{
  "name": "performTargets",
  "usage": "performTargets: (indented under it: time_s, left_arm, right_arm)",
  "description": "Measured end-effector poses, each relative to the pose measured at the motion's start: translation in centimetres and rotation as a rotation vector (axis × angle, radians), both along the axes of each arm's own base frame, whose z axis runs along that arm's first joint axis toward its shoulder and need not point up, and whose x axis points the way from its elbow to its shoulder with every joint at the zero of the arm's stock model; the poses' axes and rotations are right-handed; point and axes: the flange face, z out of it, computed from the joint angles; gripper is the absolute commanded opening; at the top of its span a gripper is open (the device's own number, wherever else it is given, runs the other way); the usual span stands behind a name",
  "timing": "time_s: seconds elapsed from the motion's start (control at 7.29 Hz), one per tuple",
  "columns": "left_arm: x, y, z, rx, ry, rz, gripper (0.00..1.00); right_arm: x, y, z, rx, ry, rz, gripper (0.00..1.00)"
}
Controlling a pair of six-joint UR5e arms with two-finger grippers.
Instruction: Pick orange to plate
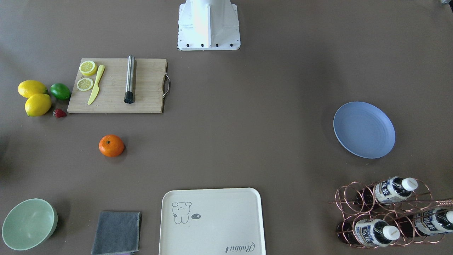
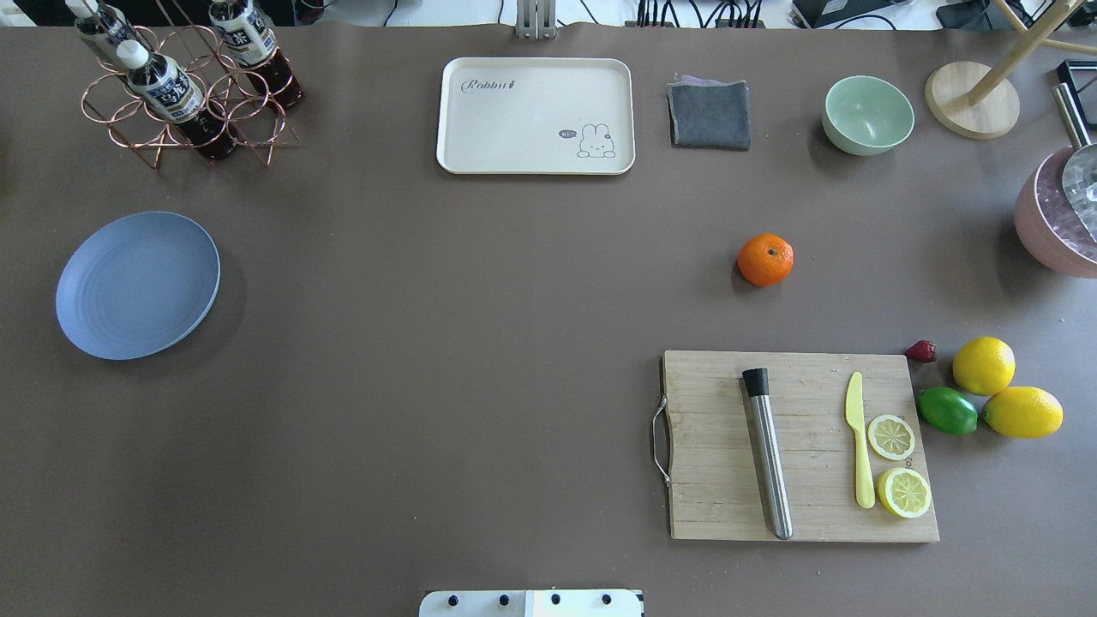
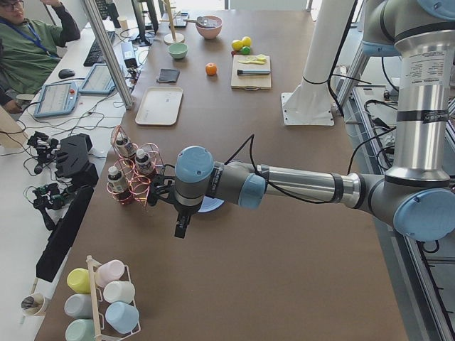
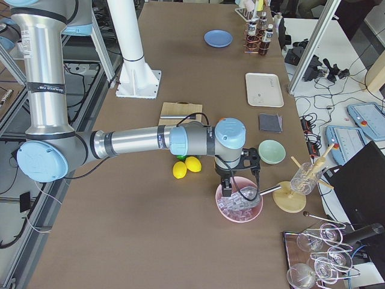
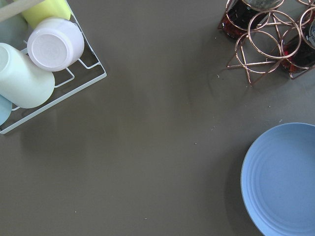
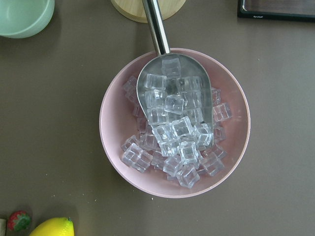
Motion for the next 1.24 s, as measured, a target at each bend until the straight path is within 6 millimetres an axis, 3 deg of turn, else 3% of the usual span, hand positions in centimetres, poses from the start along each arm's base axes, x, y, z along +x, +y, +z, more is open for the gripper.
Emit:
performTargets:
  time_s: [0.41, 1.24]
  left_arm:
    - [0.3, 0.2, 1.0, -0.02, -0.008, 0.003, 0.98]
    - [-0.1, 0.4, 1.6, -0.041, -0.003, -0.004, 0.98]
  right_arm:
    - [0.1, 2.0, 1.1, -0.02, -0.01, 0.005, 1.0]
    - [0.2, 1.9, 0.8, -0.014, -0.008, 0.007, 1.0]
